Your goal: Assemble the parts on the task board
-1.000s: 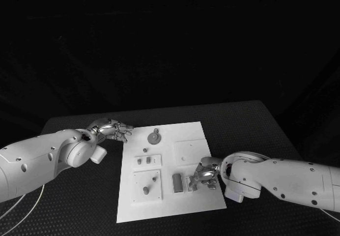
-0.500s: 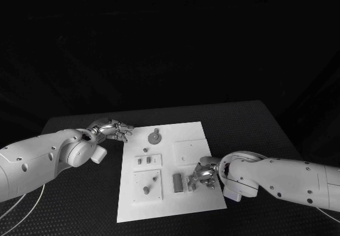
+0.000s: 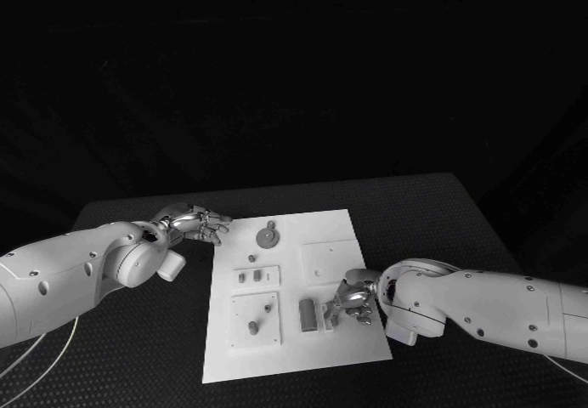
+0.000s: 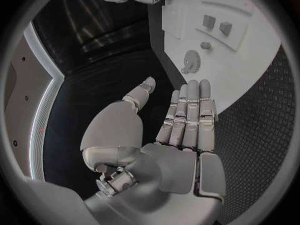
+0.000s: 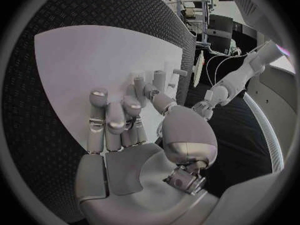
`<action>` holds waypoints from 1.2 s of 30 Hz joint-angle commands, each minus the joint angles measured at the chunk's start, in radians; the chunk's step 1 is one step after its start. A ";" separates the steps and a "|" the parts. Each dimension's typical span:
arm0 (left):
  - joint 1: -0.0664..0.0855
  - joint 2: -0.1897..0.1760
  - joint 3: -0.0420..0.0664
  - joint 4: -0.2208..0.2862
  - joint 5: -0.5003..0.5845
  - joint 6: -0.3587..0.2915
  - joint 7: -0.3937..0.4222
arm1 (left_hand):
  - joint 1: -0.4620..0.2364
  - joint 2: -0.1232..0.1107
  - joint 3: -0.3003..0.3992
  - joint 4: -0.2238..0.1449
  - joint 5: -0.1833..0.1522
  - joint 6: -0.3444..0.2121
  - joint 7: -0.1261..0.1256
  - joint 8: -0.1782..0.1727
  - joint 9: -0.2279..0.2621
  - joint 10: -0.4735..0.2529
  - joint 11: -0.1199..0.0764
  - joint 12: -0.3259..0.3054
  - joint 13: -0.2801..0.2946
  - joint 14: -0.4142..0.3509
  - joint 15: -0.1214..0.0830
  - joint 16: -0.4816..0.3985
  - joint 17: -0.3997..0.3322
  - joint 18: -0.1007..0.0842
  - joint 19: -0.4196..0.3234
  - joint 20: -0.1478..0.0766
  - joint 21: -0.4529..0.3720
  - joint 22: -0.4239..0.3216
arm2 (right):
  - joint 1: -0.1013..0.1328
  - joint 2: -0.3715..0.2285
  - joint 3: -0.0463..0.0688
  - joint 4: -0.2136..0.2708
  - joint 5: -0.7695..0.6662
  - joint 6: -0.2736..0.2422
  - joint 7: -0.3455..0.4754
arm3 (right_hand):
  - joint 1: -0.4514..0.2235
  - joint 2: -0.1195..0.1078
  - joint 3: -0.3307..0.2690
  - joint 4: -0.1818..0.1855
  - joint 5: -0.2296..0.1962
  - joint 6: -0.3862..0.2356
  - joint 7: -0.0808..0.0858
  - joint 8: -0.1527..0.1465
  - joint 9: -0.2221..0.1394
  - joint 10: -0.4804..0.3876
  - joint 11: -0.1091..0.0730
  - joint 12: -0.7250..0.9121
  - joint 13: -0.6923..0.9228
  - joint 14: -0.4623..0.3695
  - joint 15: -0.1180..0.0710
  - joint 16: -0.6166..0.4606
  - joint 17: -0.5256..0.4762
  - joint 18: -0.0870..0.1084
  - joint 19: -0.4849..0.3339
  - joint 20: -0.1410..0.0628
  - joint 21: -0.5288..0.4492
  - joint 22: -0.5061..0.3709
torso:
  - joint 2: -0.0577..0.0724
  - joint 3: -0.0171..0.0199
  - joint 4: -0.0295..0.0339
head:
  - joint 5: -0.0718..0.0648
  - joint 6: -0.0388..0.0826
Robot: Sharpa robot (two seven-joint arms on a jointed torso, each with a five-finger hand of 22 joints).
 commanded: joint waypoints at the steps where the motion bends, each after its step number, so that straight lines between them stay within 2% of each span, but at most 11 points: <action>1: 0.001 0.000 0.000 0.002 -0.002 0.013 0.005 | -0.001 0.006 -0.002 0.002 -0.003 -0.009 -0.001 0.007 -0.001 -0.008 0.001 0.001 0.001 -0.003 0.000 -0.005 0.001 0.012 -0.005 0.003 -0.004 0.001 | -0.006 0.007 -0.004 0.004 0.014 0.032 0.007 | -0.012 -0.004 0.002 0.004 0.002 0.005 0.003 -0.007 -0.001 -0.005 -0.002 -0.005 -0.001 -0.007 -0.010 -0.006 -0.001 0.038 -0.003 -0.001 -0.005 0.012 | 0.000 -0.0001 0.0001 | 0.001 -0.001; 7: 0.001 0.000 0.000 0.002 -0.002 0.014 0.005 | 0.000 0.006 -0.002 0.002 -0.003 -0.009 -0.001 0.007 -0.001 -0.008 0.001 0.001 0.001 -0.003 0.000 -0.005 0.002 0.012 -0.005 0.003 -0.004 0.001 | -0.007 0.007 -0.004 0.008 0.017 0.045 0.011 | -0.035 -0.027 -0.006 0.013 0.002 0.006 0.003 -0.008 -0.003 -0.006 -0.002 -0.006 -0.002 -0.010 -0.011 -0.008 -0.006 0.038 -0.004 -0.001 -0.008 0.011 | 0.000 -0.0004 -0.0001 | 0.000 -0.002; 15: 0.001 0.000 0.000 0.003 -0.002 0.014 0.004 | 0.000 0.006 -0.002 0.002 -0.003 -0.009 -0.001 0.007 -0.001 -0.008 0.001 0.001 0.001 -0.003 0.000 -0.005 0.002 0.012 -0.005 0.003 -0.004 0.001 | -0.007 0.008 -0.004 0.012 0.020 0.055 0.016 | -0.045 -0.040 -0.003 0.018 0.002 0.005 0.003 -0.011 -0.004 -0.008 -0.002 -0.007 -0.002 -0.015 -0.012 -0.012 -0.014 0.038 -0.004 -0.002 -0.010 0.010 | 0.000 -0.0007 0.0000 | 0.001 -0.004; 22: 0.001 -0.001 0.000 0.002 -0.003 0.016 0.003 | -0.001 0.006 -0.002 0.002 -0.003 -0.009 -0.001 0.007 -0.001 -0.009 0.001 0.001 0.001 -0.004 0.000 -0.005 0.002 0.012 -0.006 0.003 -0.004 0.001 | -0.008 0.009 -0.004 0.020 0.021 0.067 0.019 | -0.046 -0.042 -0.001 0.019 0.002 0.005 0.003 -0.011 -0.005 -0.009 -0.002 -0.007 -0.003 -0.017 -0.013 -0.013 -0.016 0.038 -0.005 -0.003 -0.011 0.010 | 0.000 -0.0007 0.0000 | 0.002 -0.005; 36: 0.001 -0.001 0.000 0.003 -0.003 0.015 0.003 | -0.001 0.006 -0.002 0.002 -0.003 -0.009 -0.001 0.007 -0.001 -0.009 0.001 0.001 0.001 -0.004 0.000 -0.005 0.002 0.012 -0.006 0.003 -0.004 0.001 | -0.008 0.009 -0.004 0.020 0.011 0.055 0.020 | -0.045 -0.040 0.002 0.018 0.002 0.004 0.003 -0.013 -0.005 -0.010 -0.002 -0.008 -0.003 -0.020 -0.013 -0.014 -0.019 0.038 -0.006 -0.004 -0.012 0.010 | 0.000 -0.0007 0.0000 | 0.006 -0.007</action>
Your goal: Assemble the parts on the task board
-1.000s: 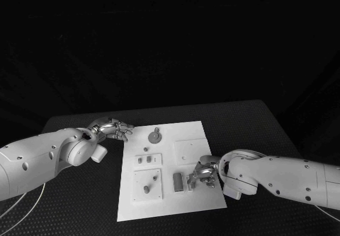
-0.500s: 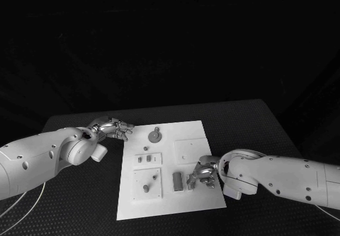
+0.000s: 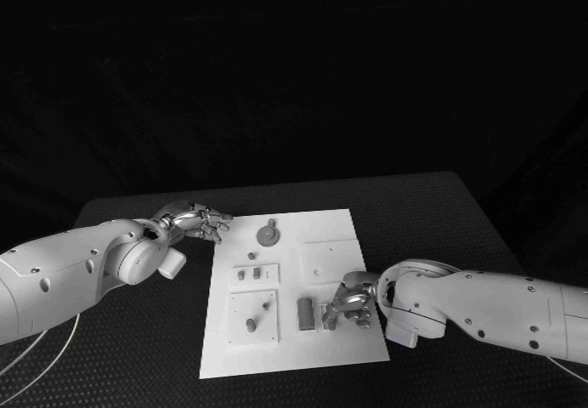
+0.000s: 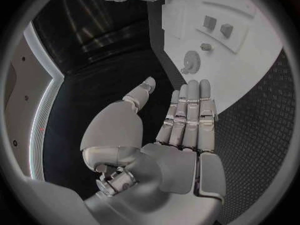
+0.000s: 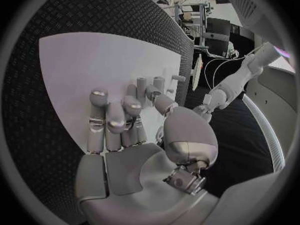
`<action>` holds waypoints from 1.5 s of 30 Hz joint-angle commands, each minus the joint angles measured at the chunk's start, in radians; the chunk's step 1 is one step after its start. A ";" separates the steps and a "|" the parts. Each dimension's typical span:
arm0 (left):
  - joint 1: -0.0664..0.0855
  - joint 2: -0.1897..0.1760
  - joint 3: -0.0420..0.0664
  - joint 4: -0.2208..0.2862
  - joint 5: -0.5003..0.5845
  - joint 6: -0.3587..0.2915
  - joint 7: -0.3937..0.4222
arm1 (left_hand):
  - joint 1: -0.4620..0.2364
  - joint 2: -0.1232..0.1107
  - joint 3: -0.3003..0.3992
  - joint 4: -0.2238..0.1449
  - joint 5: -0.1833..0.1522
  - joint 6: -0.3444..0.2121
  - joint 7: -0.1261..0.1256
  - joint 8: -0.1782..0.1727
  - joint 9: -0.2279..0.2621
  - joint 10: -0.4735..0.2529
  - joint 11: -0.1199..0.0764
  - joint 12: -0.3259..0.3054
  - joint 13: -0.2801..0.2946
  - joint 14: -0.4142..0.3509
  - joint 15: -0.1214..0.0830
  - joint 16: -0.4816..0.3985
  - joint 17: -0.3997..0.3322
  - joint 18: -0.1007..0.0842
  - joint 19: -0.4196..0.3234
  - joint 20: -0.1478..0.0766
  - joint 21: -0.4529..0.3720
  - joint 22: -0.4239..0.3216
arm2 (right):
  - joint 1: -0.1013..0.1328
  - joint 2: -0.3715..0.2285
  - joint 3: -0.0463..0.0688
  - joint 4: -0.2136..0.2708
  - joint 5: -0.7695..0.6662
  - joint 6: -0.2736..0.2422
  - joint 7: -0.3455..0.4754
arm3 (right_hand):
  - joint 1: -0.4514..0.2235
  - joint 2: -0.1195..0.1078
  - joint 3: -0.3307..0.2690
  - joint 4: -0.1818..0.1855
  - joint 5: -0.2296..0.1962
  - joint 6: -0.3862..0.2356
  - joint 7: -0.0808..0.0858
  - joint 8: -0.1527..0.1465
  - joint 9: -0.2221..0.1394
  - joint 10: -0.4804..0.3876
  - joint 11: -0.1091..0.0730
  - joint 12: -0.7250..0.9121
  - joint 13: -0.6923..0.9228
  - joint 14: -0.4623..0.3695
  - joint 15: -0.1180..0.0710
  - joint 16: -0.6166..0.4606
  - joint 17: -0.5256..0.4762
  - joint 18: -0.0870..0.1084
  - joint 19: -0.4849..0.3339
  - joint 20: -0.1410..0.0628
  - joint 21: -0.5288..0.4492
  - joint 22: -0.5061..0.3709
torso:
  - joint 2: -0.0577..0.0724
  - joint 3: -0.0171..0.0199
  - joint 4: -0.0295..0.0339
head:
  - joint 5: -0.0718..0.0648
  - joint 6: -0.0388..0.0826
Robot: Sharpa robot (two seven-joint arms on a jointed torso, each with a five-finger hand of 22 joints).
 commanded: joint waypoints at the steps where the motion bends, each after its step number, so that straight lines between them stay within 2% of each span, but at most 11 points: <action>1: 0.001 0.001 0.001 0.003 -0.002 0.014 0.005 | -0.001 0.006 -0.002 0.002 -0.003 -0.006 0.002 0.003 -0.002 -0.009 0.001 0.001 0.001 -0.004 0.000 -0.005 0.001 0.012 -0.006 0.003 -0.004 0.001 | -0.004 0.006 -0.002 0.007 0.006 0.020 0.021 | 0.003 -0.011 0.002 0.002 0.002 0.003 0.003 -0.002 -0.001 -0.007 0.002 -0.004 -0.001 -0.014 -0.011 -0.006 -0.001 0.037 -0.004 -0.005 -0.005 0.010 | 0.000 0.0001 0.0000 | 0.001 0.000; 10: 0.001 0.001 0.000 0.002 -0.002 0.014 0.005 | -0.001 0.006 -0.003 0.002 -0.003 -0.006 0.002 0.003 -0.002 -0.009 0.001 0.001 0.001 -0.004 0.000 -0.005 0.001 0.012 -0.006 0.003 -0.004 0.001 | -0.005 0.007 -0.002 0.003 0.004 -0.023 0.031 | -0.002 -0.010 0.003 0.006 0.002 0.004 0.003 -0.002 -0.001 -0.007 0.002 -0.004 -0.001 -0.011 -0.011 -0.005 0.004 0.037 -0.003 -0.005 -0.005 0.011 | 0.000 0.0003 0.0001 | 0.001 0.000; 13: 0.001 0.001 0.000 0.002 -0.002 0.013 0.005 | -0.001 0.006 -0.003 0.002 -0.003 -0.006 0.002 0.003 -0.002 -0.009 0.001 0.001 0.001 -0.004 0.000 -0.005 0.002 0.012 -0.006 0.003 -0.004 0.001 | -0.005 0.007 -0.002 0.005 0.004 -0.031 0.035 | -0.014 -0.018 0.000 0.015 0.002 0.005 0.003 -0.003 -0.002 -0.007 0.002 -0.003 -0.001 -0.010 -0.012 -0.004 0.006 0.037 -0.001 -0.005 -0.006 0.011 | 0.000 0.0003 0.0001 | 0.001 0.000; 23: 0.001 0.000 0.000 0.003 -0.002 0.013 0.004 | -0.001 0.006 -0.003 0.002 -0.003 -0.006 0.002 0.003 -0.002 -0.009 0.001 0.001 0.002 -0.004 0.000 -0.005 0.002 0.012 -0.006 0.003 -0.004 0.001 | -0.005 0.008 -0.002 0.004 0.003 -0.021 0.048 | -0.018 -0.025 0.005 0.022 0.002 0.004 0.002 -0.005 -0.003 -0.006 0.001 -0.002 -0.002 -0.010 -0.013 -0.004 0.005 0.037 0.001 -0.008 -0.006 0.011 | 0.000 -0.0003 0.0000 | 0.005 0.001; 31: 0.001 0.000 0.000 0.002 -0.002 0.014 0.004 | -0.001 0.006 -0.003 0.003 -0.003 -0.006 0.002 0.003 -0.002 -0.009 0.001 0.001 0.002 -0.004 0.000 -0.005 0.002 0.012 -0.006 0.003 -0.004 0.001 | -0.005 0.007 -0.002 0.008 -0.012 -0.035 0.083 | 0.001 -0.010 0.017 0.006 0.002 0.005 0.002 -0.005 -0.002 -0.006 0.001 -0.001 -0.002 -0.008 -0.014 -0.003 0.007 0.037 0.002 -0.011 -0.006 0.012 | 0.000 0.0000 0.0003 | 0.005 0.001; 40: 0.001 0.000 0.000 0.002 -0.003 0.016 0.004 | -0.001 0.006 -0.003 0.003 -0.003 -0.006 0.002 0.004 -0.002 -0.009 0.001 0.001 0.002 -0.004 0.000 -0.005 0.002 0.012 -0.006 0.003 -0.004 0.001 | -0.005 0.009 -0.002 0.009 -0.072 -0.032 0.107 | -0.001 -0.020 0.012 0.000 0.002 0.003 0.003 -0.006 -0.002 -0.006 0.002 0.000 -0.002 -0.009 -0.013 -0.003 0.006 0.037 0.002 -0.010 -0.007 0.013 | 0.000 0.0003 0.0001 | 0.006 0.001; 45: 0.001 0.000 0.000 0.002 -0.003 0.015 0.003 | -0.001 0.006 -0.003 0.003 -0.003 -0.006 0.002 0.004 -0.002 -0.009 0.001 0.001 0.002 -0.004 0.000 -0.005 0.002 0.012 -0.006 0.003 -0.004 0.001 | -0.005 0.009 -0.002 0.007 -0.078 -0.020 0.101 | -0.009 -0.045 0.008 0.003 0.002 0.002 0.004 -0.007 -0.002 -0.006 0.003 -0.001 -0.003 -0.011 -0.013 -0.005 0.003 0.037 0.002 -0.009 -0.008 0.012 | 0.000 0.0003 -0.0002 | 0.008 0.002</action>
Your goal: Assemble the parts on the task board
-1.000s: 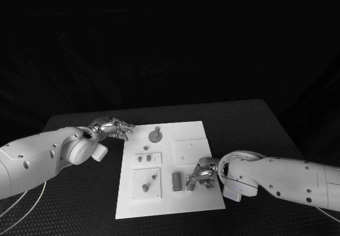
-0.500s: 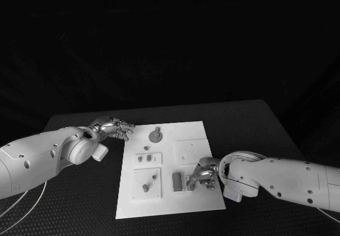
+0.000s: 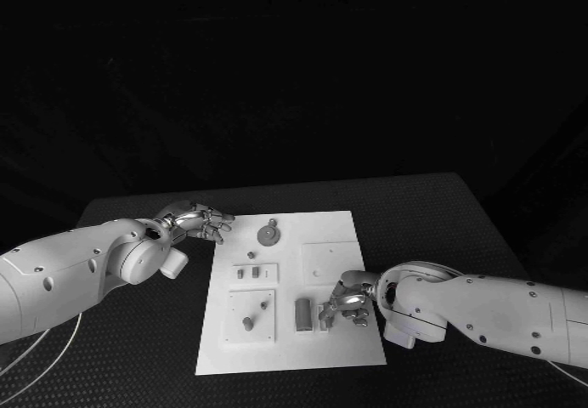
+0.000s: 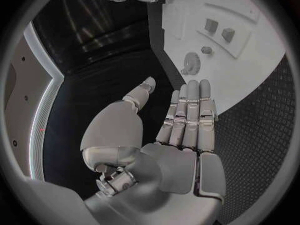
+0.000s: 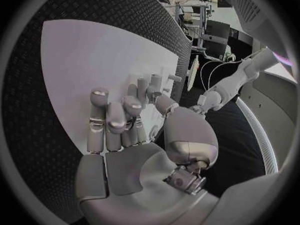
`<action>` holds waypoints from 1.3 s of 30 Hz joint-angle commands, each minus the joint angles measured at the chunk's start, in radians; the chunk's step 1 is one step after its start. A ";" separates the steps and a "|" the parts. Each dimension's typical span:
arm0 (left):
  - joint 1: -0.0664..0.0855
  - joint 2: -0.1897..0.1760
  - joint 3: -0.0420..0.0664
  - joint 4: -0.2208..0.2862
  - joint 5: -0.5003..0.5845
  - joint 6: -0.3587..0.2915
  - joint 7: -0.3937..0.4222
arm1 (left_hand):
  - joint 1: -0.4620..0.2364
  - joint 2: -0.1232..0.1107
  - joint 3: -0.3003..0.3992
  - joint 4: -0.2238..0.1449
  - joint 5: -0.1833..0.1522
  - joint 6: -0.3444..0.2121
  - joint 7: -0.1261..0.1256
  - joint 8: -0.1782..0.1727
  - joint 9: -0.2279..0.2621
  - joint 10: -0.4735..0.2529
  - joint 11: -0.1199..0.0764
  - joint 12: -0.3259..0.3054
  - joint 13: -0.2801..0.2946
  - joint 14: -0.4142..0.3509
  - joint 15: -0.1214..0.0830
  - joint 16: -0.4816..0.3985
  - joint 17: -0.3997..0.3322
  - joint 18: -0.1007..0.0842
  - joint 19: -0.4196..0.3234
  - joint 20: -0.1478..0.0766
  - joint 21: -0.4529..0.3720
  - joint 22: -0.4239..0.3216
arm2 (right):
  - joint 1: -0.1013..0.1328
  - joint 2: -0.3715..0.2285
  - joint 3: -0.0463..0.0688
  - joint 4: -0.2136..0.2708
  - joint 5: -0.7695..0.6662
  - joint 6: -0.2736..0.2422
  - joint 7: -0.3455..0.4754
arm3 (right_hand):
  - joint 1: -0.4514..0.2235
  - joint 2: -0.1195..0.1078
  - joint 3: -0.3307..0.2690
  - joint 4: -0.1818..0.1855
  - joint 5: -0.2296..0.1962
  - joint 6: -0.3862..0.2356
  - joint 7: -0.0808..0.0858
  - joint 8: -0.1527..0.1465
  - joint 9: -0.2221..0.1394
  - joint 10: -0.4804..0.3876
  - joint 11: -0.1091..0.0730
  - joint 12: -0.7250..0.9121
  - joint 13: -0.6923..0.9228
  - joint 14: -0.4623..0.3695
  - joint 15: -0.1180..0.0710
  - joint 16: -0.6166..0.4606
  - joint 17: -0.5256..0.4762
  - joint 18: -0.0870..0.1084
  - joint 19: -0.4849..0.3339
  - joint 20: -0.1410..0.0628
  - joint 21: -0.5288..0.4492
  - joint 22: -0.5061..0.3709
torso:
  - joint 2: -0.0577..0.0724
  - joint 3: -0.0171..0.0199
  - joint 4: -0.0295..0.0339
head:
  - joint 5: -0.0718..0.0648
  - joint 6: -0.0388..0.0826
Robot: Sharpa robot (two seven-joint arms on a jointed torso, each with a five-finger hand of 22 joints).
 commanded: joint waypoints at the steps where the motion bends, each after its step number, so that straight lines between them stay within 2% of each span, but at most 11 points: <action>1: 0.001 0.001 0.000 0.002 -0.002 0.014 0.004 | -0.001 0.006 -0.003 0.003 -0.003 -0.006 0.002 0.004 -0.001 -0.009 0.001 0.001 0.001 -0.004 0.000 -0.005 0.001 0.012 -0.006 0.003 -0.004 0.001 | -0.002 0.006 0.000 0.005 -0.033 0.015 0.036 | -0.003 -0.014 -0.002 0.001 0.002 0.002 0.004 -0.006 -0.003 -0.009 0.001 -0.001 -0.002 -0.011 -0.011 -0.006 -0.004 0.036 0.000 -0.003 -0.005 0.012 | 0.000 0.0002 -0.0001 | 0.001 0.001; 8: 0.001 0.001 0.000 0.002 -0.002 0.015 0.003 | -0.001 0.006 -0.003 0.003 -0.003 -0.006 0.002 0.004 -0.001 -0.009 0.001 0.001 0.001 -0.004 0.000 -0.006 0.002 0.012 -0.006 0.003 -0.004 0.001 | -0.002 0.007 0.000 0.003 -0.032 0.036 0.023 | -0.024 -0.049 -0.004 0.027 0.002 -0.003 0.006 -0.010 -0.004 -0.012 0.003 -0.003 -0.003 -0.016 -0.010 -0.009 -0.009 0.036 0.000 -0.002 -0.009 0.011 | 0.000 0.0003 -0.0001 | 0.002 0.001; 11: 0.001 0.001 0.000 0.002 -0.004 0.015 0.003 | -0.001 0.006 -0.003 0.003 -0.003 -0.006 0.002 0.004 -0.001 -0.009 0.001 0.001 0.001 -0.004 0.000 -0.006 0.002 0.012 -0.006 0.003 -0.004 0.001 | -0.002 0.007 0.000 0.002 -0.031 0.043 0.019 | -0.039 -0.082 0.005 0.063 0.002 -0.004 0.006 -0.011 -0.005 -0.014 0.003 -0.003 -0.003 -0.017 -0.010 -0.010 -0.010 0.036 0.001 -0.004 -0.012 0.010 | 0.000 0.0003 -0.0004 | 0.002 0.001; 15: 0.001 0.001 0.000 0.003 -0.004 0.016 0.003 | -0.001 0.006 -0.003 0.003 -0.003 -0.006 0.002 0.004 -0.001 -0.009 0.001 0.001 0.001 -0.004 0.000 -0.006 0.002 0.012 -0.006 0.003 -0.004 0.001 | -0.002 0.007 0.000 0.002 -0.030 0.054 0.016 | -0.044 -0.099 0.010 0.084 0.002 -0.005 0.006 -0.012 -0.004 -0.015 0.003 -0.002 -0.003 -0.018 -0.010 -0.010 -0.011 0.036 0.002 -0.005 -0.013 0.011 | 0.000 -0.0001 -0.0002 | 0.001 0.000; 23: 0.001 0.001 0.000 0.003 -0.004 0.015 0.003 | -0.002 0.006 -0.003 0.003 -0.003 -0.006 0.002 0.004 -0.001 -0.009 0.001 0.001 0.001 -0.004 0.000 -0.006 0.002 0.012 -0.006 0.003 -0.004 0.001 | -0.002 0.008 0.000 -0.001 -0.029 0.053 0.012 | -0.049 -0.122 0.019 0.118 0.002 -0.006 0.007 -0.013 -0.003 -0.017 0.003 -0.001 -0.003 -0.020 -0.011 -0.011 -0.012 0.036 0.003 -0.006 -0.014 0.012 | 0.000 0.0001 -0.0003 | 0.001 -0.001; 30: 0.001 0.000 0.000 0.003 -0.004 0.015 0.002 | -0.002 0.006 -0.003 0.003 -0.003 -0.007 0.002 0.004 -0.001 -0.009 0.001 0.001 0.001 -0.004 0.000 -0.006 0.002 0.012 -0.006 0.003 -0.004 0.001 | -0.002 0.005 0.000 -0.004 -0.027 0.042 0.013 | -0.048 -0.119 0.022 0.129 0.002 -0.007 0.007 -0.013 -0.003 -0.017 0.003 0.000 -0.003 -0.019 -0.011 -0.010 -0.011 0.036 0.003 -0.007 -0.015 0.013 | 0.000 0.0002 -0.0002 | 0.000 -0.001; 35: 0.001 0.000 0.000 0.003 -0.004 0.015 0.003 | -0.002 0.007 -0.003 0.003 -0.003 -0.007 0.002 0.004 -0.001 -0.009 0.001 0.001 0.001 -0.004 0.000 -0.006 0.002 0.012 -0.006 0.003 -0.004 0.001 | -0.002 -0.004 0.000 0.000 -0.031 -0.010 0.027 | -0.048 -0.113 0.022 0.136 0.002 -0.005 0.006 -0.012 -0.001 -0.016 0.003 0.001 -0.003 -0.015 -0.011 -0.008 -0.004 0.036 0.004 -0.007 -0.014 0.014 | 0.000 0.0001 0.0001 | 0.001 0.000; 39: 0.001 -0.001 0.000 0.002 -0.004 0.015 0.003 | -0.002 0.007 -0.003 0.004 -0.003 -0.007 0.002 0.004 -0.001 -0.009 0.001 0.001 0.001 -0.004 0.000 -0.006 0.002 0.012 -0.006 0.003 -0.004 0.001 | -0.002 -0.019 0.000 0.010 -0.053 -0.048 0.062 | -0.043 -0.126 0.019 0.134 0.002 -0.002 0.005 -0.010 0.000 -0.013 0.001 0.003 -0.003 -0.008 -0.012 -0.004 0.003 0.036 0.007 -0.009 -0.011 0.015 | 0.000 0.0004 -0.0001 | 0.001 0.001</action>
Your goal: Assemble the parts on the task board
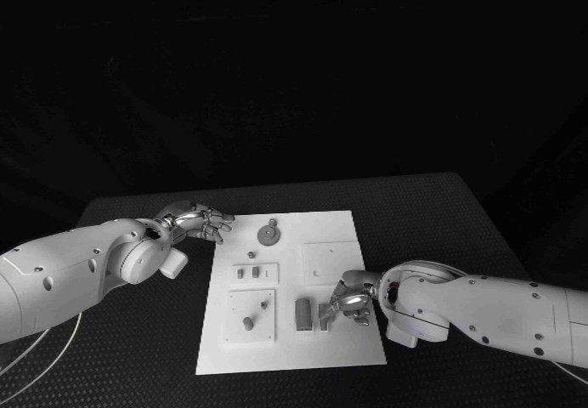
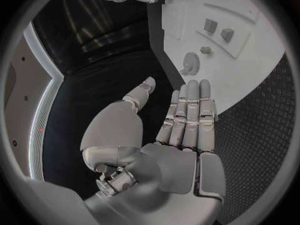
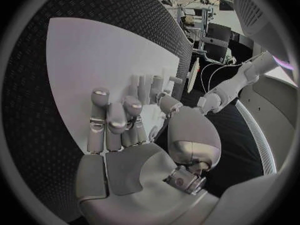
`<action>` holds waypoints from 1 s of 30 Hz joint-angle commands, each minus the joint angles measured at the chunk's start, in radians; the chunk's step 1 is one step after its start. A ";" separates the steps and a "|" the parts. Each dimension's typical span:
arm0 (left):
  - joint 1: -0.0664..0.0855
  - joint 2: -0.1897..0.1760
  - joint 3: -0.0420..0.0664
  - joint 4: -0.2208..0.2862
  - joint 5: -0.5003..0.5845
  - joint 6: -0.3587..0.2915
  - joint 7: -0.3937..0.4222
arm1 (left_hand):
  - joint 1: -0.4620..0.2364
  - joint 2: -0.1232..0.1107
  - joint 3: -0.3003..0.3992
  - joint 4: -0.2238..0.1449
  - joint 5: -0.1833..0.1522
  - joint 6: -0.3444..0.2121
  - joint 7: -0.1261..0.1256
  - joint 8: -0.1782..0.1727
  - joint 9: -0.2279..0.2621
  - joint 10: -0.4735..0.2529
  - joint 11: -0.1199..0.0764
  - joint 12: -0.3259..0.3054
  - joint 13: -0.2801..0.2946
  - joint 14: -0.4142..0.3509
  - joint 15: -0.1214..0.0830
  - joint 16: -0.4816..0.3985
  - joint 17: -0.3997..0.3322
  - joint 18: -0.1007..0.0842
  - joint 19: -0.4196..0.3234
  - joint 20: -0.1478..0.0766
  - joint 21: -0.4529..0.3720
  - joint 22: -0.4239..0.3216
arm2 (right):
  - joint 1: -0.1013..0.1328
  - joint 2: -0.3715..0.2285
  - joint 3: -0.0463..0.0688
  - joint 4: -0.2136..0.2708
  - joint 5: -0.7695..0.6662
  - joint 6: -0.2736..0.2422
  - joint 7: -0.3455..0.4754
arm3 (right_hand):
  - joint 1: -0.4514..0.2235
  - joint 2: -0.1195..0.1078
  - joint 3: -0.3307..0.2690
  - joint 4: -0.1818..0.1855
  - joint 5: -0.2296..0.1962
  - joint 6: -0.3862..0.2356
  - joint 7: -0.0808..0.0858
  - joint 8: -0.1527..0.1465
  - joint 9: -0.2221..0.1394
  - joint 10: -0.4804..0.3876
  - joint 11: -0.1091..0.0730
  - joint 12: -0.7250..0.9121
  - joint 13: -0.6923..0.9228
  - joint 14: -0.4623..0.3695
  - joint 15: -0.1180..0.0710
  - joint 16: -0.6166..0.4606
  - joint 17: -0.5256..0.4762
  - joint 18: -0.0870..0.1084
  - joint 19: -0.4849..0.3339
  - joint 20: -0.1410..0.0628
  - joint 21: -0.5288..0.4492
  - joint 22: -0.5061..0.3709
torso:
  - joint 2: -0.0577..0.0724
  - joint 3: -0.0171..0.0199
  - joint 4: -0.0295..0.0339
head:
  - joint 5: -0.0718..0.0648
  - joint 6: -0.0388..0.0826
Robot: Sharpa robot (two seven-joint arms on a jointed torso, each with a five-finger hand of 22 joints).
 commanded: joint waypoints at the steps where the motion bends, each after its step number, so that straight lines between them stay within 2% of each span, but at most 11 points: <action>1: 0.001 0.000 0.000 0.002 -0.003 0.013 0.006 | -0.002 0.007 -0.003 0.004 -0.003 -0.007 0.002 0.004 -0.001 -0.009 0.001 0.001 0.002 -0.004 0.000 -0.006 0.001 0.012 -0.006 0.004 -0.004 0.001 | -0.001 -0.009 0.000 0.009 -0.034 -0.061 0.058 | 0.005 -0.016 -0.004 0.004 0.002 0.004 0.005 0.006 0.002 -0.002 -0.002 0.004 0.000 0.003 -0.005 0.000 0.002 0.028 0.004 -0.006 -0.002 0.015 | 0.000 0.0007 0.0002 | 0.001 0.002; 5: 0.001 0.000 0.000 0.002 -0.003 0.013 0.006 | -0.002 0.007 -0.003 0.004 -0.003 -0.007 0.002 0.004 -0.001 -0.009 0.001 0.001 0.002 -0.004 0.000 -0.006 0.001 0.012 -0.006 0.003 -0.004 0.001 | -0.001 -0.031 0.001 0.020 -0.066 -0.117 0.135 | 0.020 -0.044 0.007 0.015 0.002 -0.005 0.006 0.001 0.001 0.000 -0.001 0.004 -0.001 0.006 -0.006 0.000 0.002 0.028 0.009 -0.010 -0.002 0.015 | 0.000 0.0007 0.0004 | 0.002 0.003; 9: 0.001 -0.001 0.000 0.002 -0.003 0.012 0.006 | -0.002 0.007 -0.003 0.004 -0.003 -0.007 0.002 0.004 -0.001 -0.009 0.001 0.001 0.002 -0.004 0.000 -0.006 0.001 0.012 -0.006 0.003 -0.004 0.001 | -0.001 -0.046 0.002 0.025 -0.120 -0.173 0.197 | 0.060 -0.052 0.014 -0.005 0.002 -0.035 0.015 -0.013 -0.001 0.001 0.007 0.006 -0.001 0.008 -0.001 0.001 0.004 0.028 0.011 -0.013 -0.001 0.016 | 0.000 0.0003 -0.0003 | 0.004 0.002; 12: 0.001 -0.001 0.000 0.003 -0.003 0.013 0.006 | -0.001 0.007 -0.003 0.004 -0.003 -0.007 0.002 0.004 -0.001 -0.009 0.001 0.001 0.002 -0.004 0.000 -0.006 0.002 0.012 -0.006 0.003 -0.004 0.001 | -0.001 -0.050 0.002 0.025 -0.155 -0.201 0.243 | 0.114 -0.036 0.017 -0.042 0.002 -0.043 0.020 -0.014 0.002 -0.002 0.012 0.007 0.000 0.004 0.004 -0.001 -0.001 0.028 0.010 -0.015 -0.001 0.016 | 0.000 0.0003 -0.0003 | 0.004 0.002; 16: 0.001 -0.001 0.000 0.002 -0.003 0.014 0.006 | -0.001 0.007 -0.003 0.004 -0.003 -0.007 0.002 0.004 -0.001 -0.009 0.001 0.001 0.002 -0.004 0.000 -0.006 0.002 0.012 -0.006 0.003 -0.004 0.001 | -0.001 -0.051 0.002 0.024 -0.227 -0.230 0.298 | 0.188 -0.002 0.021 -0.096 0.002 -0.050 0.023 -0.015 0.006 -0.006 0.015 0.008 0.001 -0.001 0.007 -0.004 -0.006 0.028 0.007 -0.017 -0.001 0.017 | 0.000 0.0012 0.0001 | 0.006 0.000; 20: 0.001 -0.001 0.000 0.002 -0.003 0.014 0.007 | -0.001 0.007 -0.003 0.004 -0.003 -0.007 0.002 0.004 -0.001 -0.009 0.001 0.001 0.002 -0.004 0.000 -0.006 0.002 0.012 -0.006 0.003 -0.004 0.001 | -0.001 -0.047 0.002 0.019 -0.277 -0.219 0.325 | 0.241 0.026 0.018 -0.138 0.002 -0.057 0.028 -0.017 0.007 -0.011 0.020 0.006 0.000 -0.009 0.011 -0.007 -0.011 0.028 0.002 -0.015 -0.003 0.017 | 0.000 0.0007 -0.0003 | 0.005 0.000; 24: 0.001 0.000 0.000 0.002 -0.003 0.015 0.007 | -0.001 0.007 -0.003 0.004 -0.003 -0.007 0.002 0.004 -0.001 -0.009 0.001 0.001 0.002 -0.004 0.000 -0.006 0.002 0.012 -0.006 0.003 -0.004 0.001 | -0.001 -0.040 0.002 0.010 -0.306 -0.184 0.330 | 0.270 0.051 0.014 -0.156 0.002 -0.062 0.031 -0.021 0.005 -0.016 0.024 0.003 -0.001 -0.016 0.015 -0.011 -0.011 0.028 -0.006 -0.009 -0.007 0.016 | 0.000 0.0004 -0.0001 | 0.005 -0.001; 30: 0.001 -0.001 0.000 0.002 -0.003 0.013 0.006 | -0.002 0.007 -0.003 0.004 -0.003 -0.007 0.002 0.004 -0.001 -0.009 0.001 0.001 0.002 -0.004 0.000 -0.006 0.002 0.012 -0.006 0.004 -0.004 0.001 | -0.001 -0.035 0.001 0.000 -0.341 -0.157 0.324 | 0.285 0.078 0.007 -0.157 0.002 -0.064 0.034 -0.025 0.001 -0.020 0.027 -0.001 -0.003 -0.023 0.019 -0.013 -0.010 0.028 -0.014 -0.003 -0.010 0.017 | 0.000 0.0009 0.0011 | 0.005 -0.002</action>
